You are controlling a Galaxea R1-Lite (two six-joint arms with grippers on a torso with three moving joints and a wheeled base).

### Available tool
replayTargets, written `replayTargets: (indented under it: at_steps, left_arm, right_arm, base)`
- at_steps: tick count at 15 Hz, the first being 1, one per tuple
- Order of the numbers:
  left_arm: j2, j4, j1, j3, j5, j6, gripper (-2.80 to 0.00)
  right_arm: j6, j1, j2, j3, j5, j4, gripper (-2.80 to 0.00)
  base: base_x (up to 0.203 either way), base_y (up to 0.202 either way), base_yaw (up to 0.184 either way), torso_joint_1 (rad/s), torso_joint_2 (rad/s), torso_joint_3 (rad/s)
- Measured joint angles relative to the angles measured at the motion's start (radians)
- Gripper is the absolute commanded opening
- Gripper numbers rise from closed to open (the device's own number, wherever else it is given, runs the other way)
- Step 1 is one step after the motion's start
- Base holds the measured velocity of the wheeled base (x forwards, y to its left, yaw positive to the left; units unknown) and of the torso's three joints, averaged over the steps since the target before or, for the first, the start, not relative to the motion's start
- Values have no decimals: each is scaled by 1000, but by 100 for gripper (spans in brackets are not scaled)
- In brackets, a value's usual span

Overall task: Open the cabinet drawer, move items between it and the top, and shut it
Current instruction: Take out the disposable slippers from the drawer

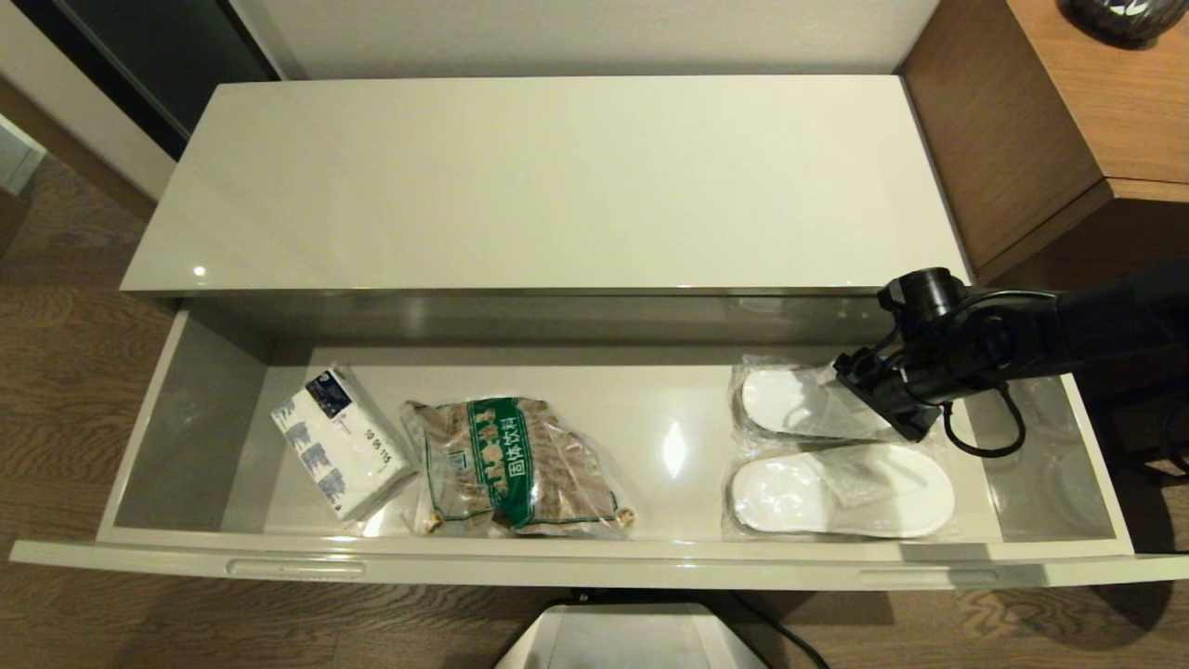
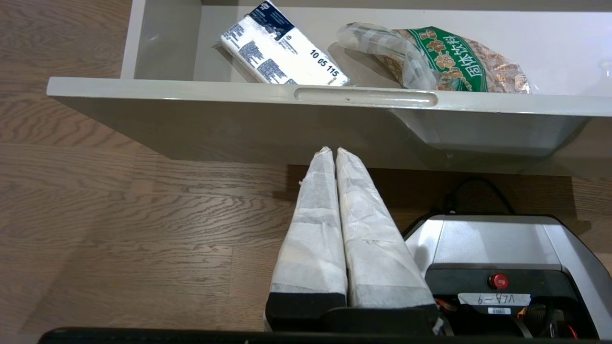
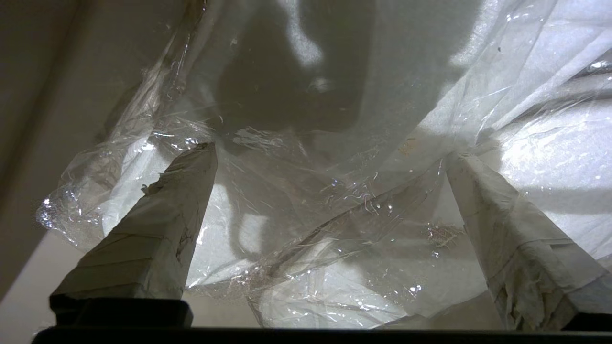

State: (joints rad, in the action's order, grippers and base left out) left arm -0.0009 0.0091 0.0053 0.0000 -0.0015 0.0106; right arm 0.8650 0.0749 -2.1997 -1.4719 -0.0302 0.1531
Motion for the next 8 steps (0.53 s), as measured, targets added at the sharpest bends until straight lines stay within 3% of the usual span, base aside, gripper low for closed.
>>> replayTargets:
  at_steps: [8]
  left_arm:
    - [0, 0, 0, 0, 0, 0, -280]
  right_arm:
    - [1, -1, 95, 75, -6, 8, 0]
  base:
    - [0, 0, 0, 0, 0, 0]
